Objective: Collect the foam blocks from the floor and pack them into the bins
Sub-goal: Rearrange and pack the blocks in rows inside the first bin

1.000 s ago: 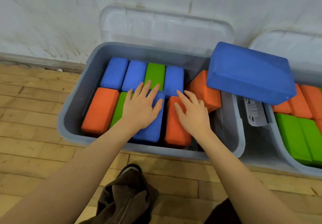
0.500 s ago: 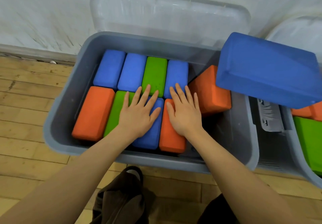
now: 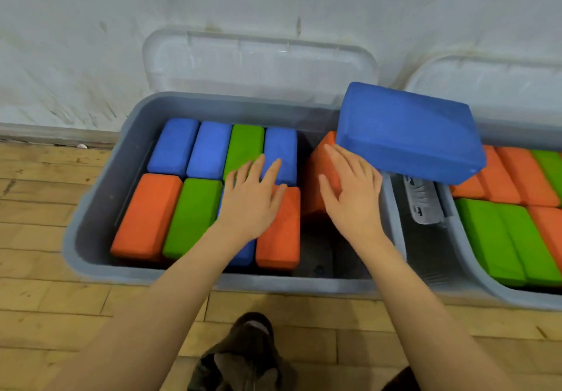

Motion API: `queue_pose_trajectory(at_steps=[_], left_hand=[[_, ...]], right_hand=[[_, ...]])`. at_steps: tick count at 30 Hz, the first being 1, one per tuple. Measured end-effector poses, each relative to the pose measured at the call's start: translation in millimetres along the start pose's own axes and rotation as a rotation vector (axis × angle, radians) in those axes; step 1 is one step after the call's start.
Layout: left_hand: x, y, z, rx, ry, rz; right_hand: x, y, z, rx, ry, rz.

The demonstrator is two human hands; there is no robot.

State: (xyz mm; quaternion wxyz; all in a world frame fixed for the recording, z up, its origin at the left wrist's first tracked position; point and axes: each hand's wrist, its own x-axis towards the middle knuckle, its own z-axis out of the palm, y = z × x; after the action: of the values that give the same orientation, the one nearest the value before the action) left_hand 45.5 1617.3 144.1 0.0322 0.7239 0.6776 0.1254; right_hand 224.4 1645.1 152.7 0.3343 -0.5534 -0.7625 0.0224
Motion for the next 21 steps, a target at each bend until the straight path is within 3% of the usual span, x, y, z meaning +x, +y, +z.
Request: queue_pose_trajectory(at_steps=[4,11,14,17,21], left_hand=[[35.5,42.2,-11.9,-0.112,0.059,0.095],[102.3,81.2,-2.2,-0.189,-0.100,0.174],[112.5,82.8,6.2,-0.535,-0.174,0.199],[107.7,84.3,4.1,-0.808,-0.093,0.192],[91.6,75.9,-19.7,-0.841,0.114,0.204]], right_hand=[[14.6,39.0,-29.5,-0.155,0.126,0.020],[31.6,99.2,-44.6,-0.393,0.002,0.133],[32.6,102.8,-38.5,-0.450,-0.010,0.136],[32.5,94.7,-36.2,-0.481,0.031,0.128],[36.3,71.2,-39.9,-0.426,0.131,0.070]])
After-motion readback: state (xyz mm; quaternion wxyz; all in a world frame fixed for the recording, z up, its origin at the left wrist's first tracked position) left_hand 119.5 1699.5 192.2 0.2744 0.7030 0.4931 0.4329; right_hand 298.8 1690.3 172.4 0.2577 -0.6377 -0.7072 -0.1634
